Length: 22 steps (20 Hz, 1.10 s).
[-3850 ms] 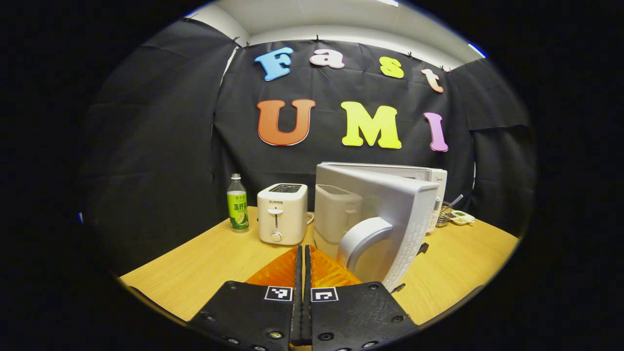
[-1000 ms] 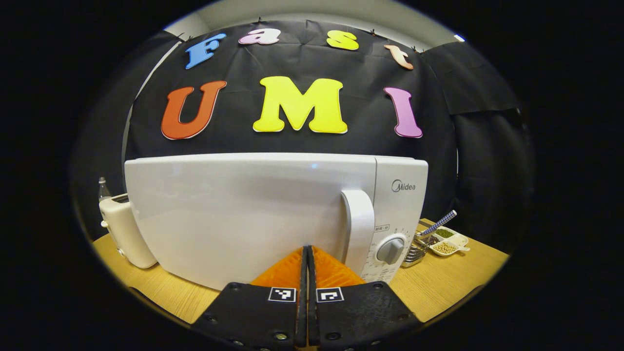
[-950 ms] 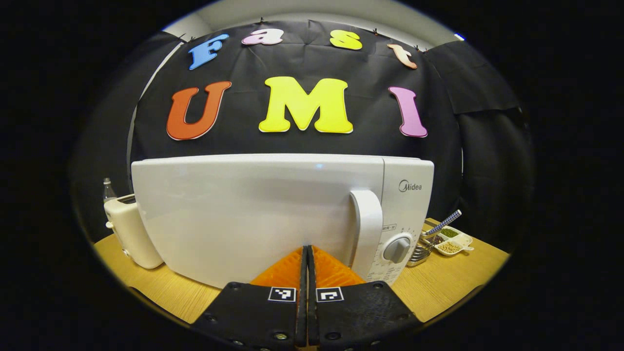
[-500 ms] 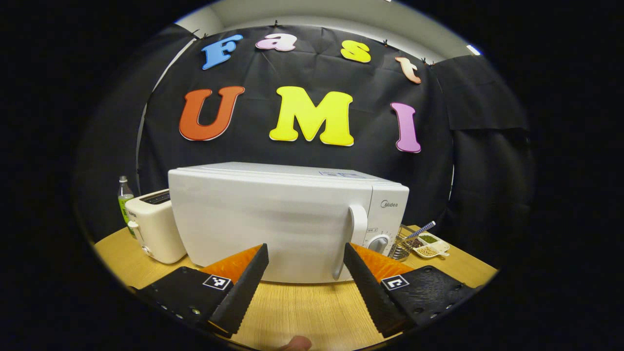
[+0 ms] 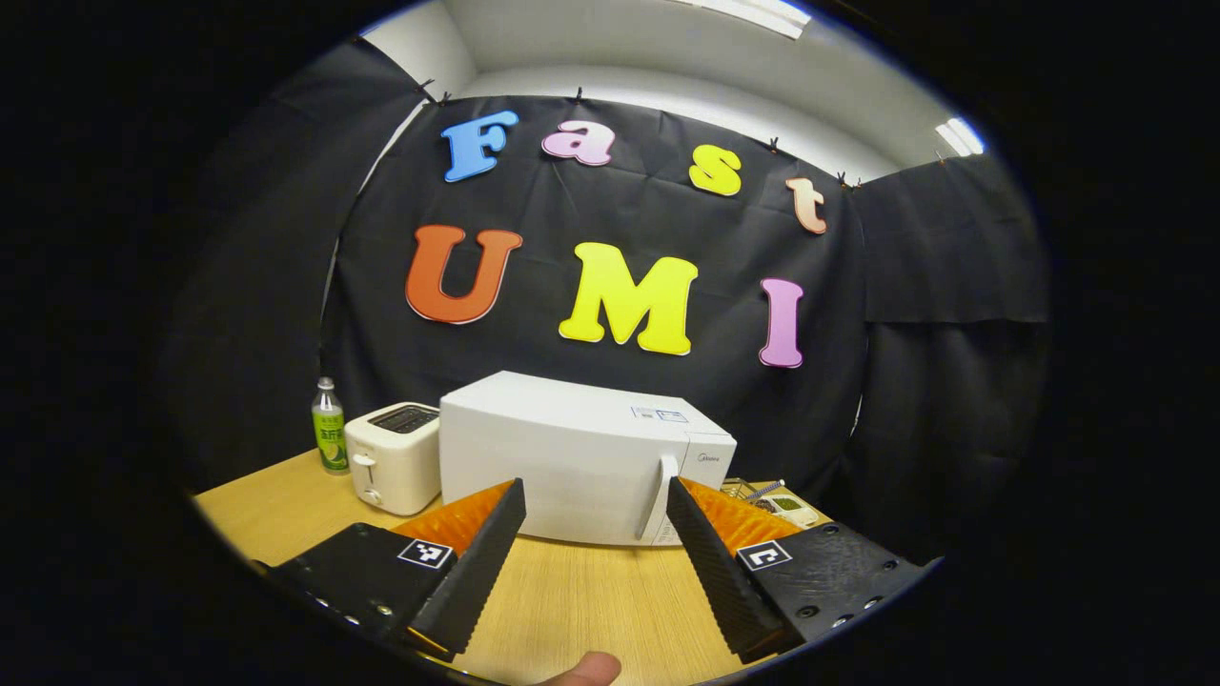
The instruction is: Open the microwave oven with the left hand, put the food in, and close the microwave oven.
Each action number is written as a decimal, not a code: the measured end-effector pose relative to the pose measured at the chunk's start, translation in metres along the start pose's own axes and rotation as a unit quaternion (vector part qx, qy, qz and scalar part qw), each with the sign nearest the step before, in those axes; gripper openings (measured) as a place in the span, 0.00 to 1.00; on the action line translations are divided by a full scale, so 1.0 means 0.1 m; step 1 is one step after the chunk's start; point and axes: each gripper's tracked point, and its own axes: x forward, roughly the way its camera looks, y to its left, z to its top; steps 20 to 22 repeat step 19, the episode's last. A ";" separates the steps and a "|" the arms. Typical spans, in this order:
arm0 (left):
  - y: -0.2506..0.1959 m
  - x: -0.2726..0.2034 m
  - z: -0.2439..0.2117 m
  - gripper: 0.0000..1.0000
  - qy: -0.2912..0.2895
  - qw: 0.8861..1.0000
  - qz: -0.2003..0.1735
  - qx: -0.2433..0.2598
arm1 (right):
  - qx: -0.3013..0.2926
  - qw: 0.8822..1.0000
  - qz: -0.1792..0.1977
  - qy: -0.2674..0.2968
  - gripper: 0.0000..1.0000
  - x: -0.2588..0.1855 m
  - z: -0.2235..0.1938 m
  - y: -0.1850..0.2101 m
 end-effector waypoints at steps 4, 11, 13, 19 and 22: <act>0.15 -0.56 0.15 0.92 0.012 1.000 0.018 -0.018 | -0.012 1.000 -0.001 -0.011 0.90 -0.09 0.13 0.18; 0.25 -1.30 0.30 0.93 0.015 0.999 0.029 0.002 | -0.042 0.998 -0.011 -0.039 1.00 -0.22 0.35 0.36; 0.22 -1.47 0.32 0.93 0.015 0.999 0.040 0.013 | -0.043 0.998 -0.013 -0.036 1.00 -0.22 0.32 0.37; -0.08 -1.76 0.38 0.93 -0.010 0.997 0.033 0.068 | -0.035 0.999 -0.011 -0.016 0.91 -0.17 0.21 0.39; -0.08 -1.76 0.38 0.93 -0.010 0.997 0.033 0.068 | -0.035 0.999 -0.011 -0.016 0.91 -0.17 0.21 0.39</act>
